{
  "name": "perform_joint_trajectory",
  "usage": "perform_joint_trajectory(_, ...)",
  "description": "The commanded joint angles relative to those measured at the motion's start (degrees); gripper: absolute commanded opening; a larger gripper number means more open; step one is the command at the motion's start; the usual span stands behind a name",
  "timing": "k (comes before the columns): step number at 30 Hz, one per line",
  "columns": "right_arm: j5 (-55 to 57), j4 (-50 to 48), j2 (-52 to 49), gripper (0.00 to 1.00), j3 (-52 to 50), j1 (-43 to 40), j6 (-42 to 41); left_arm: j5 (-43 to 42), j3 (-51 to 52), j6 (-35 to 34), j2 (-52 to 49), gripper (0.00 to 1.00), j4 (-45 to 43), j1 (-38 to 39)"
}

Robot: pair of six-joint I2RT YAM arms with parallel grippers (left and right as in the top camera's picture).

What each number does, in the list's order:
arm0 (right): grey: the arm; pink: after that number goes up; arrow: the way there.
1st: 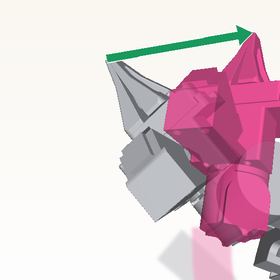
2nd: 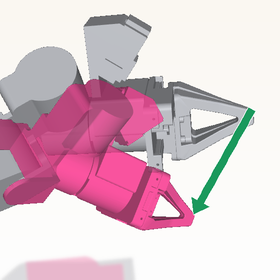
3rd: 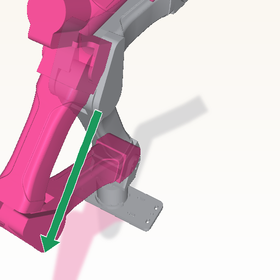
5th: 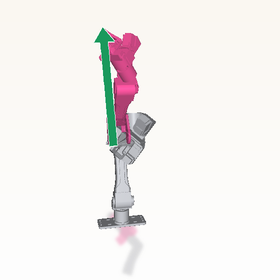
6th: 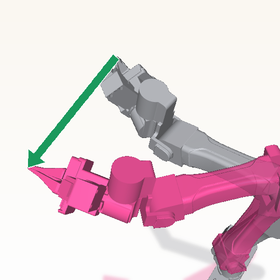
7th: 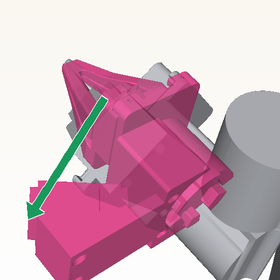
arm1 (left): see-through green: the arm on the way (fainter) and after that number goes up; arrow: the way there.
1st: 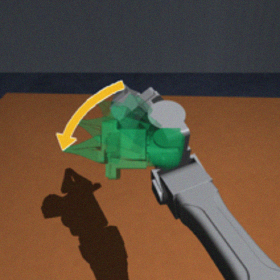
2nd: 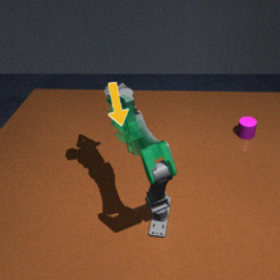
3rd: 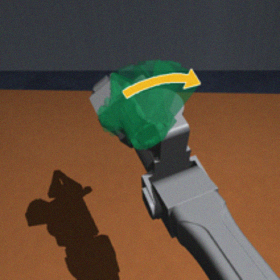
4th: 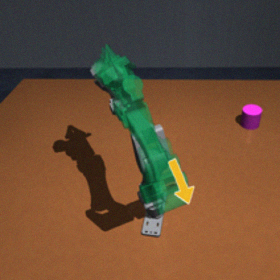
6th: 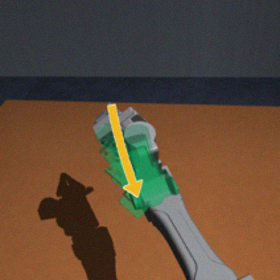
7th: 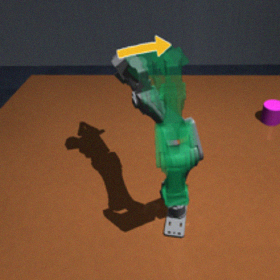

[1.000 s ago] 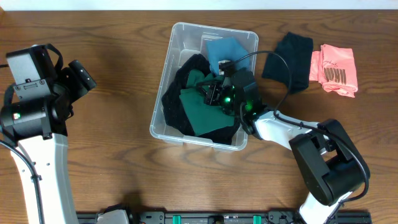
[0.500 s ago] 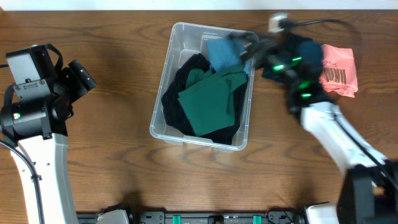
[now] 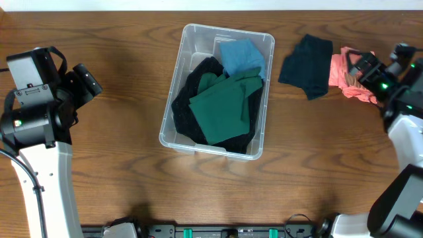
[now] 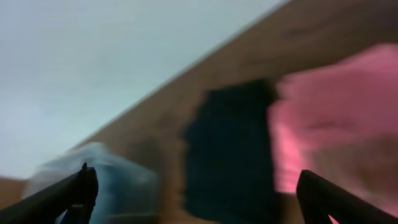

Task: Pack container
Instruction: 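Move the right gripper to the pink printed shirt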

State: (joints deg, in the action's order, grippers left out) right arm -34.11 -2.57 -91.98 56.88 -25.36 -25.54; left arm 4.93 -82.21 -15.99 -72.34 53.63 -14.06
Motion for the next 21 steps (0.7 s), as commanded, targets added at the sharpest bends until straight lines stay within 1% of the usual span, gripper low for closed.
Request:
perform_joint_trajectory(1,2.6,0.5,-2.6,0.99,-0.1,-4.3,7.9,0.7,0.2,1.2,-0.3,0.98,0.1,-0.2)
perform_joint_trajectory(3,0.9,0.6,-4.6,0.99,0.5,-7.1,9.3,0.7,0.2,1.2,-0.3,0.98,0.1,-0.2)
perform_joint_trajectory(5,-3.7,1.2,-7.4,0.96,2.1,-10.0,9.2,0.7,0.2,1.2,-0.3,0.98,0.1,-0.2)
perform_joint_trajectory(7,-10.1,3.1,-12.0,0.92,6.1,-12.5,8.3,0.7,0.2,1.2,-0.3,0.98,0.1,-0.2)
perform_joint_trajectory(8,-11.3,4.1,-13.6,0.92,7.8,-13.0,8.1,0.7,0.2,1.2,-0.3,0.98,0.1,-0.2)
perform_joint_trajectory(9,-12.7,5.7,-15.8,0.92,10.6,-13.4,8.0,0.7,0.2,1.2,-0.3,0.98,0.1,-0.2)
perform_joint_trajectory(12,-14.0,12.3,-21.7,0.98,20.3,-13.4,9.0,0.7,0.2,1.2,-0.3,0.98,0.1,-0.2)
perform_joint_trajectory(18,-13.9,30.3,-33.3,0.99,43.3,-13.2,13.7,0.7,0.2,1.2,-0.3,0.98,0.1,-0.2)
perform_joint_trajectory(21,-13.1,37.2,-37.8,0.99,51.3,-13.2,15.3,0.7,0.2,1.2,-0.3,0.98,0.1,-0.2)
